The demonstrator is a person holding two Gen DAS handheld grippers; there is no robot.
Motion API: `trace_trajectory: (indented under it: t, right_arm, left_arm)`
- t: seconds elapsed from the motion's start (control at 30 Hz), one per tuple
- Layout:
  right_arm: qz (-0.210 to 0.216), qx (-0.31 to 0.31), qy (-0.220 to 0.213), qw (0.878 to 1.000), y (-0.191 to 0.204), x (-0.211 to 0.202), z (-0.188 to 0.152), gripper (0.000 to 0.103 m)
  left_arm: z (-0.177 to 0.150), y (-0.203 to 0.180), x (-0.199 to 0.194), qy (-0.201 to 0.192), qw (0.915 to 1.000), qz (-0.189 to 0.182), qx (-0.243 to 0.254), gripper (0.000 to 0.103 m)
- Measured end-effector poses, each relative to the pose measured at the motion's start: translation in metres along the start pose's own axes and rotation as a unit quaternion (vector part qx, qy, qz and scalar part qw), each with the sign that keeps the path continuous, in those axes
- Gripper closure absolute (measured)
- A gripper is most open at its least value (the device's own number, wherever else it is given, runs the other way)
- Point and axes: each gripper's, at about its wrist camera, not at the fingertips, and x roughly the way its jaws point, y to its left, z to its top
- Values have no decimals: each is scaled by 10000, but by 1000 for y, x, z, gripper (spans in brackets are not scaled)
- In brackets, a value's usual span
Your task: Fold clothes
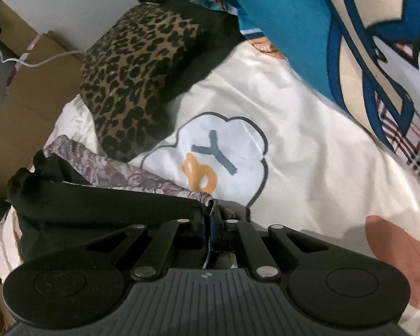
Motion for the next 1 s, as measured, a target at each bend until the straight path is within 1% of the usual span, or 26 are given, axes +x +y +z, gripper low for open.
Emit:
trace_trajectory:
  t: [0.17, 0.43, 0.5, 0.53, 0.6, 0.7, 0.8, 0.83, 0.87, 0.9, 0.97, 1.0]
  right_arm:
    - [-80, -15, 81, 9999, -4, 4, -3, 102]
    - [-172, -114, 123, 9997, -5, 8, -3, 102]
    - [-195, -168, 162, 9995, -6, 11, -3, 99]
    - [-227, -170, 171, 9995, -7, 12, -3, 95]
    - [-220, -154, 183, 9995, -8, 13, -3, 94]
    - [-315, -378, 157, 9987, -2, 9, -4, 91]
    - [-470, -516, 149, 9975, 4, 4, -5, 83]
    - [-538, -543, 137, 9970, 6, 1, -4, 77]
    - [-606, -570, 125, 9965, 7, -2, -3, 72]
    - [-669, -595, 110, 9959, 9, -4, -2, 70]
    - [-628, -588, -51, 9963, 11, -15, -1, 70]
    - [-619, -582, -129, 9963, 12, -20, 0, 70]
  left_arm:
    - [1, 10, 3, 68, 9997, 230, 6, 100]
    - [0, 10, 4, 90, 9993, 342, 121, 100]
    - [-1, 10, 8, 73, 9989, 456, 116, 100]
    - [-1, 12, 10, 68, 9988, 484, 72, 99]
    - [-1, 13, 12, 68, 9988, 493, -17, 98]
    - [0, 11, 10, 125, 9985, 523, -56, 97]
    - [2, 10, 8, 214, 9980, 558, -206, 94]
    - [3, 9, 5, 217, 9977, 587, -256, 92]
    - [4, 8, 2, 173, 9975, 630, -279, 85]
    - [5, 6, -2, 129, 9972, 673, -302, 80]
    - [7, -1, -12, 71, 9966, 782, -231, 58]
    - [8, -6, -17, 59, 9960, 884, -149, 53]
